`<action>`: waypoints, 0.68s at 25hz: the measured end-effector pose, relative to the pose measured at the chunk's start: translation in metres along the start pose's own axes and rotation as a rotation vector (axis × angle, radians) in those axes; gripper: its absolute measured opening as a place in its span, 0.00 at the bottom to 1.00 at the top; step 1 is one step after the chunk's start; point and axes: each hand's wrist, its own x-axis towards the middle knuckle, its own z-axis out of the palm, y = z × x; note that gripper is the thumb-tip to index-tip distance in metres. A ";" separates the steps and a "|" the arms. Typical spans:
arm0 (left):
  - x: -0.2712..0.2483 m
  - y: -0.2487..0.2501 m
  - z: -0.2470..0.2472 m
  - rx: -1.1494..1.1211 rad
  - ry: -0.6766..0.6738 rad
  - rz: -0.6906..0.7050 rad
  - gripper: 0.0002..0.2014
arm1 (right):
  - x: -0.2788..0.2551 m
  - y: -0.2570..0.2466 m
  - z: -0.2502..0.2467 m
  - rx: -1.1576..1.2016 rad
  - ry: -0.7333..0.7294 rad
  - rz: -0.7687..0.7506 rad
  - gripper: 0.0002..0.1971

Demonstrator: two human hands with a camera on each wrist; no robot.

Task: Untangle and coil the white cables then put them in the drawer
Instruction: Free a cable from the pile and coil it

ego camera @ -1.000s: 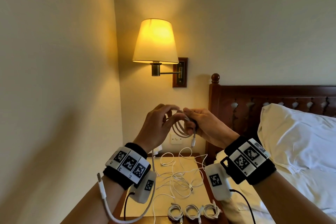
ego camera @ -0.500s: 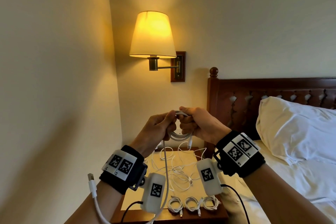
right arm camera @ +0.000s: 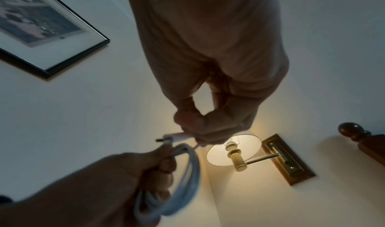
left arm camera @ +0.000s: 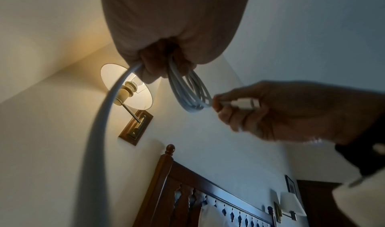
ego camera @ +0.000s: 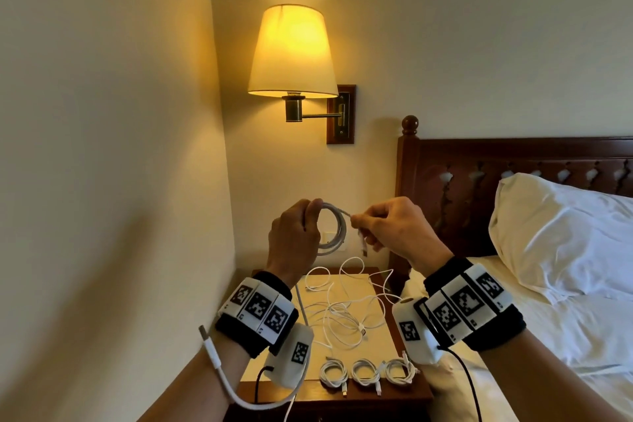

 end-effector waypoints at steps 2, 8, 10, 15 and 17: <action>0.000 -0.002 0.007 0.032 0.017 -0.004 0.14 | 0.000 -0.006 0.002 0.173 0.039 0.044 0.08; 0.000 0.007 0.007 -0.099 0.021 -0.075 0.16 | -0.015 0.006 0.034 0.152 0.189 -0.194 0.03; -0.006 0.012 0.004 -0.199 -0.025 -0.125 0.17 | -0.016 0.014 0.039 -0.227 0.312 -0.367 0.07; -0.017 0.021 0.001 -0.437 -0.094 -0.310 0.20 | -0.005 0.025 0.040 -0.234 0.450 -0.407 0.16; -0.018 0.022 0.000 -0.461 -0.109 -0.325 0.20 | -0.001 0.027 0.040 -0.059 0.313 -0.436 0.16</action>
